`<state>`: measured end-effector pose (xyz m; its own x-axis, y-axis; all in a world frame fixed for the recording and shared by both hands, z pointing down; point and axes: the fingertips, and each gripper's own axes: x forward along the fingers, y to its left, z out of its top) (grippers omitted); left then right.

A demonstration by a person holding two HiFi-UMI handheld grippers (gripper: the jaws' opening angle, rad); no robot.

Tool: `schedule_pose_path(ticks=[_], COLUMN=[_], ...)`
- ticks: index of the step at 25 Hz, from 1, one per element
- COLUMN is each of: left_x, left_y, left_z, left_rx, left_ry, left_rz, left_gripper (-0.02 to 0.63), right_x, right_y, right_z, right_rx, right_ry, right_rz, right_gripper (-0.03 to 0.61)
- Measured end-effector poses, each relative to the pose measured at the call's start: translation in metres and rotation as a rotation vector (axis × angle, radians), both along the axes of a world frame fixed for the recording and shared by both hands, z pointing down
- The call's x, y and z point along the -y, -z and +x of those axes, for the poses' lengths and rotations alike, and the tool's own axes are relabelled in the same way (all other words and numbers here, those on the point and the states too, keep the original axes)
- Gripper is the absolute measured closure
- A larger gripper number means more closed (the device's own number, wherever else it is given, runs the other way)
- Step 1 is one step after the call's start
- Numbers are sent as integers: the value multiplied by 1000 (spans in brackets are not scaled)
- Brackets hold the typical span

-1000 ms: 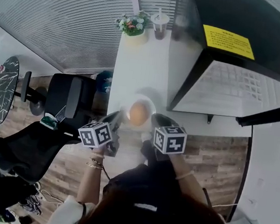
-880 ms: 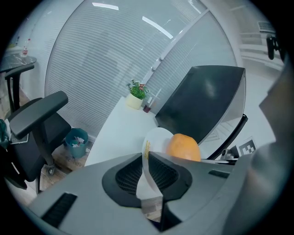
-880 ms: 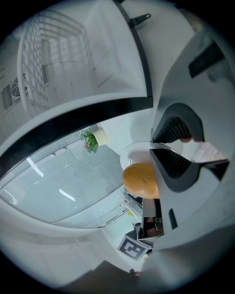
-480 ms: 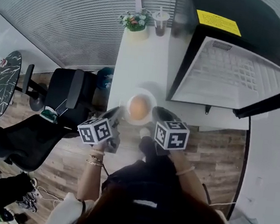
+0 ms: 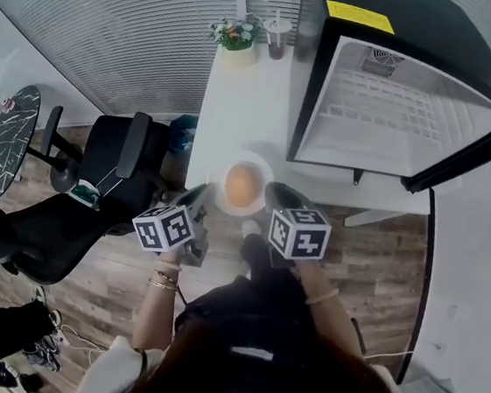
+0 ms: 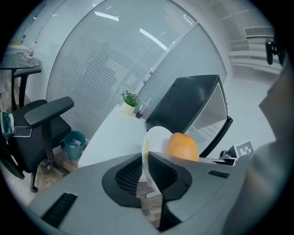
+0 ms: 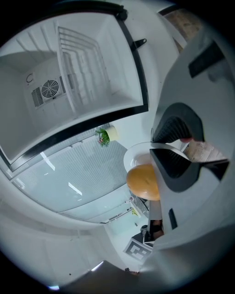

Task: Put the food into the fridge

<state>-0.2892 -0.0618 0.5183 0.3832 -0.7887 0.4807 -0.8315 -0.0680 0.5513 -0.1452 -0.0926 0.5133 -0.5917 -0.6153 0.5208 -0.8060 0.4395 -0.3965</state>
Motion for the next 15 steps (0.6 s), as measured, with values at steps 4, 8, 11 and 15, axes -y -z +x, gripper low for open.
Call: schedule_pose_path(ticks=[4, 8, 11, 15], left_x=[-10, -19, -22, -20], left_y=[9, 19, 26, 36], left_z=[8, 19, 27, 37], left_rx=[-4, -7, -7, -6], left_ry=[-10, -16, -25, -34], left_rz=[20, 44, 62, 88], left_gripper=[575, 577, 577, 578], right_x=[-9, -18, -21, -22], right_y=[7, 17, 25, 33], right_z=[9, 19, 27, 38], right_rx=[0, 3, 6, 21], right_ry=[-6, -24, -39, -60], right_rz=[14, 34, 60, 80], right_gripper=[540, 539, 540, 538])
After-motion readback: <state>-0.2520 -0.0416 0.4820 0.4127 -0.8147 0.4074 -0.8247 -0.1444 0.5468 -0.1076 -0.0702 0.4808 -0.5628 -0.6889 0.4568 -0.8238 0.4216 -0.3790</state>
